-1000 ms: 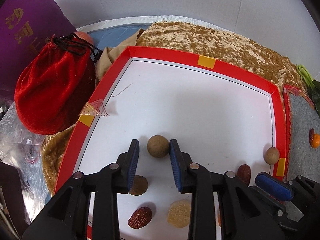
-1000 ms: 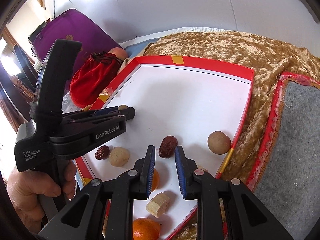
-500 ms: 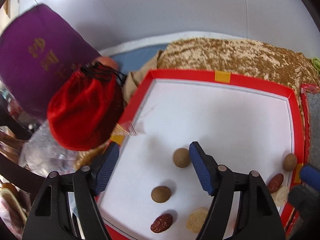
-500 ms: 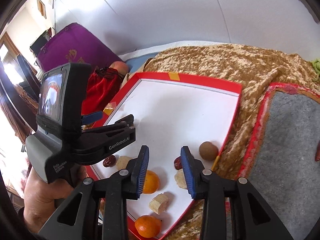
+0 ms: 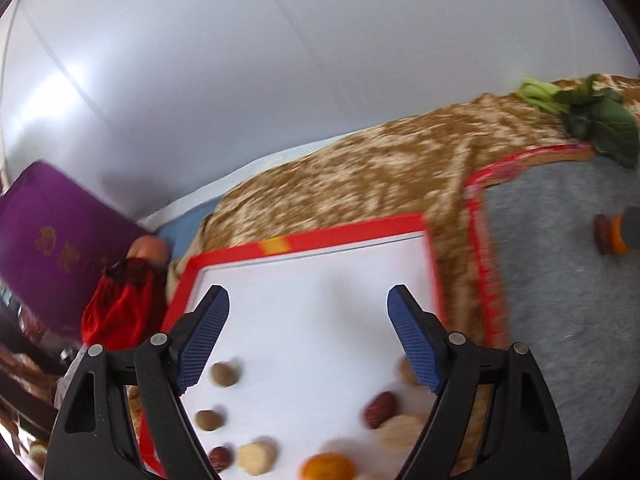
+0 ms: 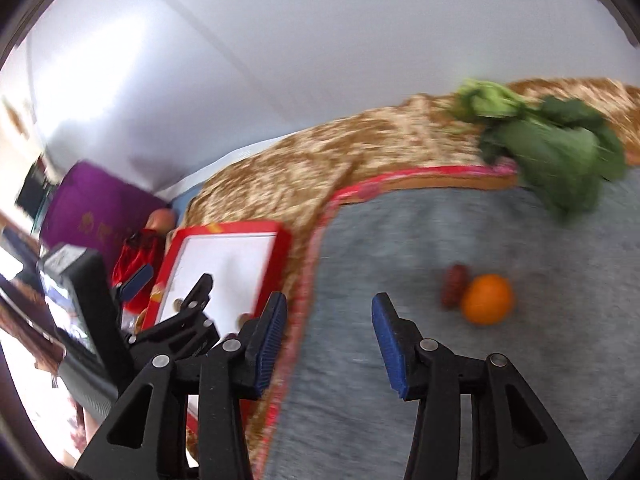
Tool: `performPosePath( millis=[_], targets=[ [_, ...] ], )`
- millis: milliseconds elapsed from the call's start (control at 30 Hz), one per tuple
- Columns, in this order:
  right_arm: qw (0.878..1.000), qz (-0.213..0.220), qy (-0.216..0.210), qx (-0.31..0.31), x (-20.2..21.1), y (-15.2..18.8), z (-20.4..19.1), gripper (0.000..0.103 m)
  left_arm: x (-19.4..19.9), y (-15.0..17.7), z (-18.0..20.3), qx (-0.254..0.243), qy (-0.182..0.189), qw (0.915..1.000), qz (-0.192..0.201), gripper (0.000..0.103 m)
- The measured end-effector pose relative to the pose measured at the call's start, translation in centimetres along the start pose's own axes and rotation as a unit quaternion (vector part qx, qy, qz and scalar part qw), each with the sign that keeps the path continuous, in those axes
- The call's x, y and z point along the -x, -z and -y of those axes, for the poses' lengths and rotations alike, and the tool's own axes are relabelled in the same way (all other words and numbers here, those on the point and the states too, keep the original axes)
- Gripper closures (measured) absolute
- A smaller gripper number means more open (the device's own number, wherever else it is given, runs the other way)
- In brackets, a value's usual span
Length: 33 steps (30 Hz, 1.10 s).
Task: Organize fruits
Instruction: 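Move both open tools back over the last mandarin and date on the mat, then grasp the last mandarin with the right tool while the left tool lowers around a red date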
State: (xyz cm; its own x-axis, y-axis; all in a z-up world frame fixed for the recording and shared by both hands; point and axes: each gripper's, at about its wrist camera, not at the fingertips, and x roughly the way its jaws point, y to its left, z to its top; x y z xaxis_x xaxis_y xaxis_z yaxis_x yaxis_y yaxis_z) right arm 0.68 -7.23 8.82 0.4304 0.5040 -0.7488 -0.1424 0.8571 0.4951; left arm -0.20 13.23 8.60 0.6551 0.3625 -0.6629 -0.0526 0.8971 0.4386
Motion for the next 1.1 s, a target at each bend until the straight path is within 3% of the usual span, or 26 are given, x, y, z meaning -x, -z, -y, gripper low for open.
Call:
performPosePath(
  millis=[233, 367, 533, 700, 733, 800, 933, 1100],
  targets=[
    [0.997, -0.019, 0.016, -0.078, 1.0, -0.6, 7.0, 0.056, 0.9, -1.5, 5.7, -0.007, 0.113, 0.9935, -0.007, 0.021],
    [0.994, -0.037, 0.016, -0.106, 0.1, -0.7, 8.4, 0.056, 0.7, -1.7, 7.9, 0.007, 0.146, 0.9888, -0.027, 0.021],
    [0.991, -0.046, 0.023, -0.125, -1.6, -0.7, 9.0, 0.056, 0.9, -1.4, 9.4, -0.008, 0.149, 0.9884, -0.029, 0.021],
    [0.989, -0.033, 0.002, -0.146, -2.6, -0.7, 9.6, 0.056, 1.1, -1.3, 9.7, -0.022, 0.148, 0.9886, -0.020, 0.021],
    [0.989, -0.030, 0.000, -0.147, -2.9, -0.7, 9.5, 0.059, 1.1, -1.3, 9.8, -0.023, 0.150, 0.9883, -0.019, 0.021],
    [0.989, -0.030, -0.006, -0.147, -3.0, -0.6, 9.7, 0.073, 1.1, -1.3, 10.1, -0.026, 0.156, 0.9874, -0.015, 0.021],
    [0.982, -0.026, -0.029, -0.185, -1.7, -0.5, 11.7, 0.073, 1.5, -1.7, 11.2, -0.033, 0.173, 0.9844, 0.001, 0.021],
    [0.981, -0.001, -0.008, -0.194, 0.5, -0.8, 13.2, 0.073, 1.7, -2.4, 13.5, -0.050, 0.200, 0.9785, 0.014, 0.021]
  ],
)
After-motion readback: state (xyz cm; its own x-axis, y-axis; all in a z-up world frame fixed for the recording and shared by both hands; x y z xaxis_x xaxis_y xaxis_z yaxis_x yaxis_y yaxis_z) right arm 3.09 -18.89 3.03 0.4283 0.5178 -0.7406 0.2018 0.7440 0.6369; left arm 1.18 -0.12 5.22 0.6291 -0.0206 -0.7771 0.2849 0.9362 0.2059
